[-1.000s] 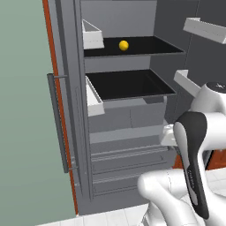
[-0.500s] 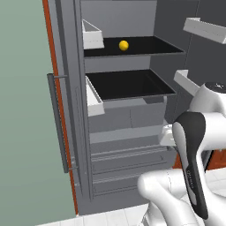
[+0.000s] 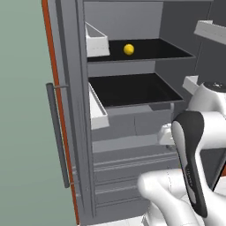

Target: Retrieve a lemon from the fridge and place it on the cutting board with the fish.

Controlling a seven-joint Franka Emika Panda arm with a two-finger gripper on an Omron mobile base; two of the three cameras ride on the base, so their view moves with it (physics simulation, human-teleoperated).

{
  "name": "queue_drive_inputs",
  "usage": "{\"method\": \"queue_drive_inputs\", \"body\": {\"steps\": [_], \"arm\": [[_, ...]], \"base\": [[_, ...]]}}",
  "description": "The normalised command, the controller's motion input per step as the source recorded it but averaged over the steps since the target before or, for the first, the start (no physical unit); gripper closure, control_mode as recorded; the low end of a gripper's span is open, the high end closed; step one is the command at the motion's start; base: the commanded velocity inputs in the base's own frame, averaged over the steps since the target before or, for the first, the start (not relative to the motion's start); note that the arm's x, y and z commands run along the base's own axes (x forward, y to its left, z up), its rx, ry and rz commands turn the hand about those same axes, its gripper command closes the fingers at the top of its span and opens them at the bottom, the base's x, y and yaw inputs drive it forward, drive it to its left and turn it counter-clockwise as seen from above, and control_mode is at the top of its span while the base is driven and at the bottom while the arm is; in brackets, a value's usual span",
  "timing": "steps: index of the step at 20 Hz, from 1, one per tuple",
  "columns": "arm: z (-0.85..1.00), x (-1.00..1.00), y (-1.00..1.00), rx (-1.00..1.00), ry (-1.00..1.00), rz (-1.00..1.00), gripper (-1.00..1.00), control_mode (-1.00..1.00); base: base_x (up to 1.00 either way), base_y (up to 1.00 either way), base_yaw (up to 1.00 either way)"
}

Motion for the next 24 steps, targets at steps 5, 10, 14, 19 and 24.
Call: {"method": "queue_drive_inputs", "body": {"steps": [5,10,14,19,24], "arm": [[0.00,0.00,0.00,0.00,0.00,0.00,-1.00,1.00],[0.00,0.00,0.00,0.00,0.00,0.00,-1.00,1.00],[0.00,0.00,0.00,0.00,0.00,0.00,-1.00,1.00],[0.00,0.00,0.00,0.00,0.00,0.00,-1.00,1.00],[0.00,0.00,0.00,0.00,0.00,0.00,-1.00,1.00]], "base": [[0.49,-0.12,0.05],[0.55,-0.24,0.08],[0.60,-0.28,0.09],[0.53,-0.27,0.08],[0.45,-0.21,0.06]]}}
